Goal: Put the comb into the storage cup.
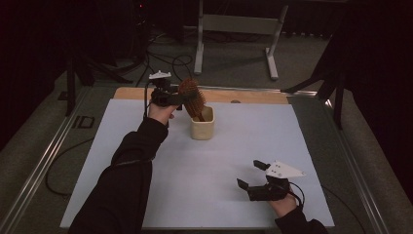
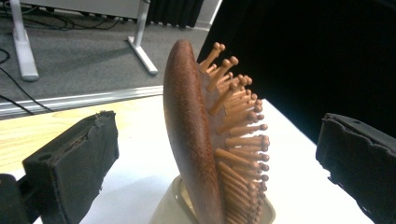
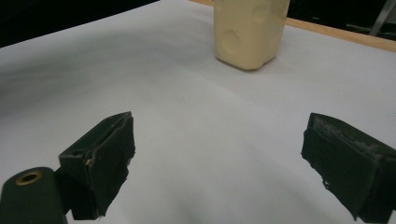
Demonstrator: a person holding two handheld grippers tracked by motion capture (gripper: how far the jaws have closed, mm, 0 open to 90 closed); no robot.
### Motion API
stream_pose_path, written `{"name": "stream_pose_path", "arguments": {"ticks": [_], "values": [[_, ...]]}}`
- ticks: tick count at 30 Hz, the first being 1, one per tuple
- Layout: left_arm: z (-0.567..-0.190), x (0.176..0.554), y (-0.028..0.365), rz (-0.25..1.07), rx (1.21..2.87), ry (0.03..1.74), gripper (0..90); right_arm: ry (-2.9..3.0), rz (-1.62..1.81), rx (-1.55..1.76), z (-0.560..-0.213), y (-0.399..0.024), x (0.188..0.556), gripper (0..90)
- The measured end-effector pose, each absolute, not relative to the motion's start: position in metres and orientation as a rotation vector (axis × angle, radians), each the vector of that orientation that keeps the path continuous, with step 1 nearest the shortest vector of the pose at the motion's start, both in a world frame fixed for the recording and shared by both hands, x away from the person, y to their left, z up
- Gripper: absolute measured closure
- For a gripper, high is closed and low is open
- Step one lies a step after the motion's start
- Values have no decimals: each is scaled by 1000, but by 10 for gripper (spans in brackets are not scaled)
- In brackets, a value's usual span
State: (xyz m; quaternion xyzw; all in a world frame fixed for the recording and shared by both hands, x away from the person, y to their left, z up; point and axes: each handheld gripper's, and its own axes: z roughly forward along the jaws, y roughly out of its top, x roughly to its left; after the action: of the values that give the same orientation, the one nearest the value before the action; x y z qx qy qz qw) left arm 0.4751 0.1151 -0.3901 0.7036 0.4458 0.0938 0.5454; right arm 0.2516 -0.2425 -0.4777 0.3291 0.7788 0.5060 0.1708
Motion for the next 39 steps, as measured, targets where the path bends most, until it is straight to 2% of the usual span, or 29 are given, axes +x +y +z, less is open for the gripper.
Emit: {"name": "stream_pose_path", "arguments": {"ticks": [12, 39], "values": [[-384, 468, 115, 297, 1755, 994, 0, 2214, 1436, 941, -478, -243, 252, 90], [-383, 444, 137, 279, 1840, 908, 0, 2214, 1446, 946, -478, -243, 252, 90]]}}
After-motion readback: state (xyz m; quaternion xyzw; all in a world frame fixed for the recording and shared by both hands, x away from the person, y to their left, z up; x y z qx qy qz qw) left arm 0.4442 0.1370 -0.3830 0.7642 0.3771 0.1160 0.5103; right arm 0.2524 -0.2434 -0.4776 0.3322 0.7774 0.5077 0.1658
